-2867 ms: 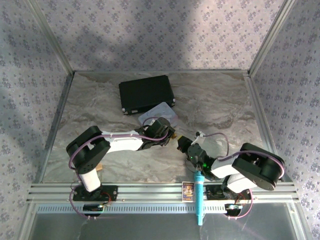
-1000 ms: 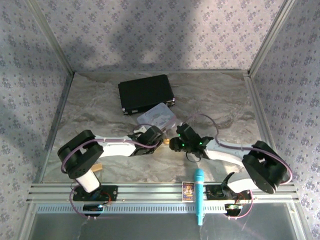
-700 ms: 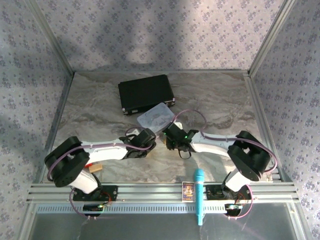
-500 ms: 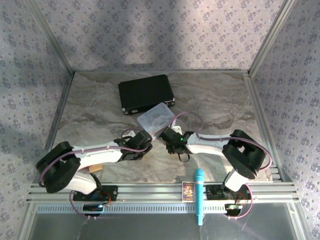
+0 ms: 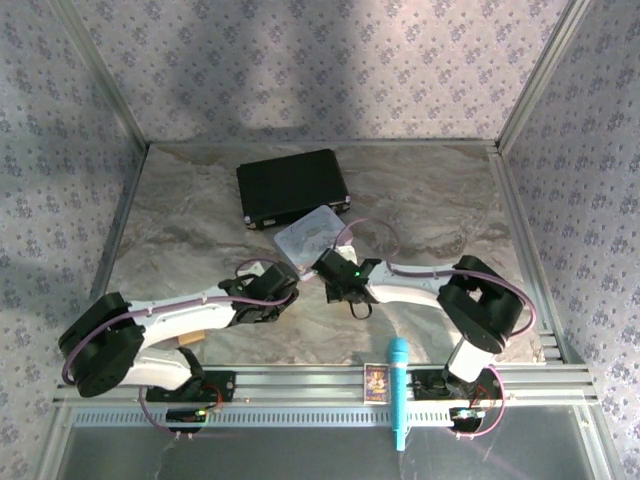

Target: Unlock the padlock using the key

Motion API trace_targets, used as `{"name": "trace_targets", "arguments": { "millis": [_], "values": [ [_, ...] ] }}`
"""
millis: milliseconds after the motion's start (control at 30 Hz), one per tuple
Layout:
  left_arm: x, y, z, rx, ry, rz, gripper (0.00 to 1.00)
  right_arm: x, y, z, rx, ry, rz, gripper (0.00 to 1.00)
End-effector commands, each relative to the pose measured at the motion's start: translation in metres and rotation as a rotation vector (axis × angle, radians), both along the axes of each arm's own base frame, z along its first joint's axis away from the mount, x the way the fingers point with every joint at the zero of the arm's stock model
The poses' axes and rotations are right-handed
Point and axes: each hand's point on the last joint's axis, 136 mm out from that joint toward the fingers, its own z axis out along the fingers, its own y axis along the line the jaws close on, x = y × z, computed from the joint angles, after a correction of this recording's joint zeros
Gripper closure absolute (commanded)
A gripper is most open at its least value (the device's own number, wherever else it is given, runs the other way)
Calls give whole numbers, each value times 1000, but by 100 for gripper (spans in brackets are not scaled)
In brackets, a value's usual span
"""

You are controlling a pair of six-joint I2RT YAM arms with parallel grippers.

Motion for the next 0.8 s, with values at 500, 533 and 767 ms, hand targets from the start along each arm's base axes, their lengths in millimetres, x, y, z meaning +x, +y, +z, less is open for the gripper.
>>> {"name": "trace_targets", "arguments": {
  "millis": [500,533,767],
  "values": [
    [2,-81,130,-374,-489,-468,49,-49,23,103,808,58,389,100],
    [1,-81,133,-392,-499,-471,48,-51,25,110,852,55,408,100],
    [-15,-88,174,-647,-592,-487,44,-73,30,164,1033,-52,571,100]
  ]
}}
